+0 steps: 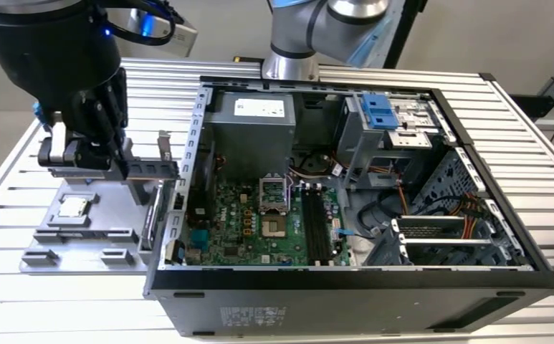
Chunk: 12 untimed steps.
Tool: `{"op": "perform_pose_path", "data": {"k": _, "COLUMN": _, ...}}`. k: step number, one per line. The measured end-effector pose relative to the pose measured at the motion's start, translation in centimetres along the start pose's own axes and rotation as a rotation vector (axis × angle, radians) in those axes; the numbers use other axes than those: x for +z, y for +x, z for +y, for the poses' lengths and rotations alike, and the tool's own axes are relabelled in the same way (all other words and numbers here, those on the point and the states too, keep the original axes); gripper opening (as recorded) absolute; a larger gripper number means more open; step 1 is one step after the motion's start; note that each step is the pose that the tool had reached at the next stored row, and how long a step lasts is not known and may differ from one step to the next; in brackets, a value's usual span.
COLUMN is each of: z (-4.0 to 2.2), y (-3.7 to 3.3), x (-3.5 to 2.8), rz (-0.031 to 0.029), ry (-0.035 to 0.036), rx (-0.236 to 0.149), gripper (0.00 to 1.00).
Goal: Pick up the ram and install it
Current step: 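Pick up the ram and move it above insertion slot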
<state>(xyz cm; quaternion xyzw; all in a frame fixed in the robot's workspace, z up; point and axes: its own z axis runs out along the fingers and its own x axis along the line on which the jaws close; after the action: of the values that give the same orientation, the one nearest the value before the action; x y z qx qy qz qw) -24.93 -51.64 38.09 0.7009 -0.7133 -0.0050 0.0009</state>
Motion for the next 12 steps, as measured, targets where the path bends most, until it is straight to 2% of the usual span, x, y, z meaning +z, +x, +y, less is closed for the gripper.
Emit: {"op": "perform_pose_path", "data": {"k": 12, "z": -0.7, "y": -0.2, "x": -0.01, "rz": 0.0001, "ry": 0.0, "rx": 0.0, "gripper": 0.0}}
